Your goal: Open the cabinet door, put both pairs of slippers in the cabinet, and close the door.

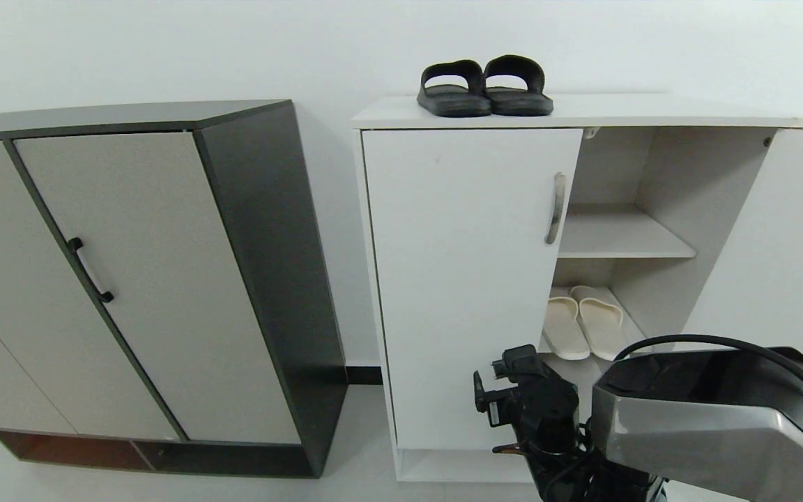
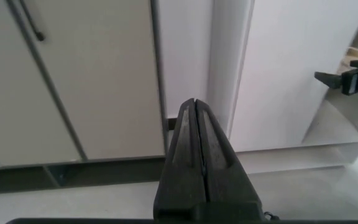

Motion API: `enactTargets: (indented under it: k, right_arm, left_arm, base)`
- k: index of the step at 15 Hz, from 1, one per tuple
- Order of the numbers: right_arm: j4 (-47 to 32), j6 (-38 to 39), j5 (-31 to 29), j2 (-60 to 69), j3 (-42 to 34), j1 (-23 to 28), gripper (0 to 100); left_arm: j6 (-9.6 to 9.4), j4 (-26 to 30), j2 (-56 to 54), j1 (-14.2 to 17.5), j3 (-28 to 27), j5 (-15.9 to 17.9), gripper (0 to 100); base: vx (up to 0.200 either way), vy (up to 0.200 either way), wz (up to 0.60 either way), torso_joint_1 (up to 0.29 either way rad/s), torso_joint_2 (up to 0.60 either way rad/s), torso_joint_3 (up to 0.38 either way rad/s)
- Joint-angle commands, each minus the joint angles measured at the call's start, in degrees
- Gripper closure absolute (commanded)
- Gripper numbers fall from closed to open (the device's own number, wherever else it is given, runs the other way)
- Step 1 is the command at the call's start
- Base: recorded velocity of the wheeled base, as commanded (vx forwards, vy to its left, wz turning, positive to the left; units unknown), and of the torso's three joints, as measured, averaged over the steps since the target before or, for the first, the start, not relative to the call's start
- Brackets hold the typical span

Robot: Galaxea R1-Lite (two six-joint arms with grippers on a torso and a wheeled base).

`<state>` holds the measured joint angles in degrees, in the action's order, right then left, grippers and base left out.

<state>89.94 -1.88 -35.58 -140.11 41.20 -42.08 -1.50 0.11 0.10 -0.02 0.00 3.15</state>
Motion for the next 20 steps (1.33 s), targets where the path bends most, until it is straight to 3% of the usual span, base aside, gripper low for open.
enactTargets:
  k: [1,2,4,15,20]
  right_arm:
    - [-0.3,0.0,2.1,2.5,-2.2,0.0,0]
    - [-3.6,0.7,5.4,4.6,-3.5,0.0,0]
    - [0.1,1.0,5.0,2.7,-3.3,0.1,0]
    - [0.1,0.6,5.0,2.3,-3.1,-0.3,0]
    - [0.1,0.6,5.0,2.3,-3.1,-0.3,0]
  left_arm:
    - [0.01,0.0,0.1,0.0,0.0,-0.1,100]
    - [0.01,0.0,0.1,0.0,0.0,0.0,100]
    - [0.01,0.0,0.1,0.0,0.0,-0.1,100]
    - [0.01,0.0,0.1,0.0,0.0,-0.1,100]
    - [0.01,0.0,0.1,0.0,0.0,-0.1,100]
  base:
    - [0.0,0.0,0.0,0.0,0.0,0.0]
    - [0.0,0.0,0.0,0.0,0.0,0.0]
    - [0.0,0.0,0.0,0.0,0.0,0.0]
    - [0.0,0.0,0.0,0.0,0.0,0.0]
    - [0.0,0.0,0.0,0.033,-0.28,-0.282]
